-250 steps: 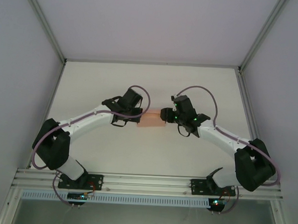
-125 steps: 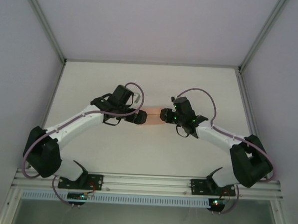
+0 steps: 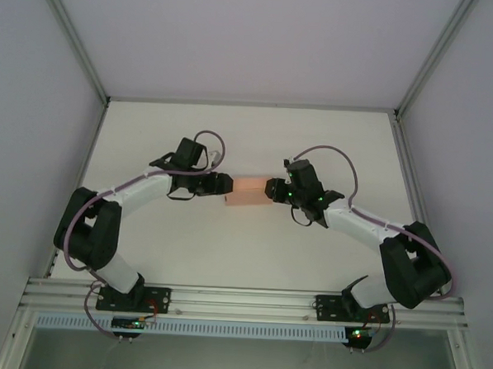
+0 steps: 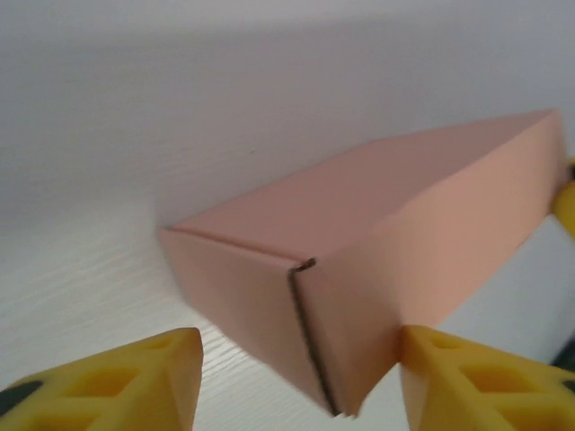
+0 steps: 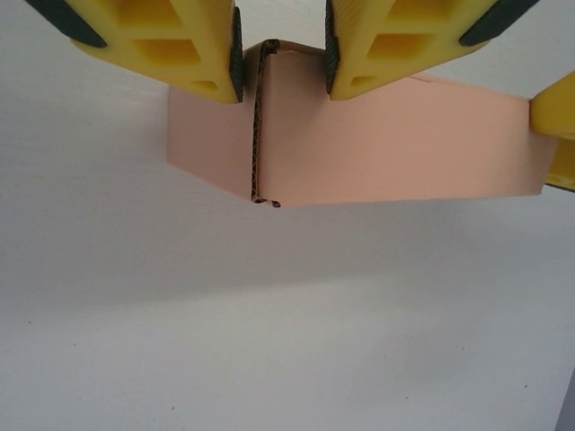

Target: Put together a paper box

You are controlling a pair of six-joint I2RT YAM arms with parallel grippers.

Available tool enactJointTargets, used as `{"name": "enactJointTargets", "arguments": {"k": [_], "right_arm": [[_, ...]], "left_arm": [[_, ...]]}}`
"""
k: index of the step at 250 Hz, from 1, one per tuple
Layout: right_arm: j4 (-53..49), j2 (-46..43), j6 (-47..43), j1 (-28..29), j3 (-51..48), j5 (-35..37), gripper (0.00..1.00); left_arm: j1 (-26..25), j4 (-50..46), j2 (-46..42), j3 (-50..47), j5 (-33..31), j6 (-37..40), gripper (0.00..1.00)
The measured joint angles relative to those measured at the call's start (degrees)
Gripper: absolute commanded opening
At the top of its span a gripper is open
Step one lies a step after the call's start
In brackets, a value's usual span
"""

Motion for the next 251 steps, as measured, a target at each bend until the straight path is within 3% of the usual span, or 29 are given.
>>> {"name": "enactJointTargets", "arguments": {"k": [40,72,92,147,166,192,251], "right_arm": [[2.4,0.0,0.5,-1.0,-1.5,-1.3,0.22],[4.8,-0.3,1.1,-1.9,-2.9,-2.5,0.09],[6.3,-0.5,2.1,-2.5,-4.0,-2.8,0.00],[9.4,-0.6,3.2,-3.3,-5.8,-4.0,0.00],[9.6,-0.6,3.6,-3.3,-5.9,-4.3,0.00],[9.4,-1.1,3.8,-3.6,-5.6,-5.0,0.00],[1.5,-0.6,0.7,-3.9,-0.8,-5.0,0.19]], "left_arm": [[2.4,9.6,0.0,-4.9,7.0,-3.3,0.14],[3.5,14.5,0.0,-7.3,9.7,-5.7,0.00],[3.6,16.3,-0.2,-8.2,10.0,-6.5,0.00],[3.8,17.8,-0.4,-9.0,10.0,-7.5,0.00],[3.9,16.6,-0.4,-8.4,9.9,-7.7,0.17],[3.8,13.6,-0.4,-7.0,9.0,-7.2,0.29],[1.4,1.6,1.3,1.0,1.6,-4.1,0.65]]}}
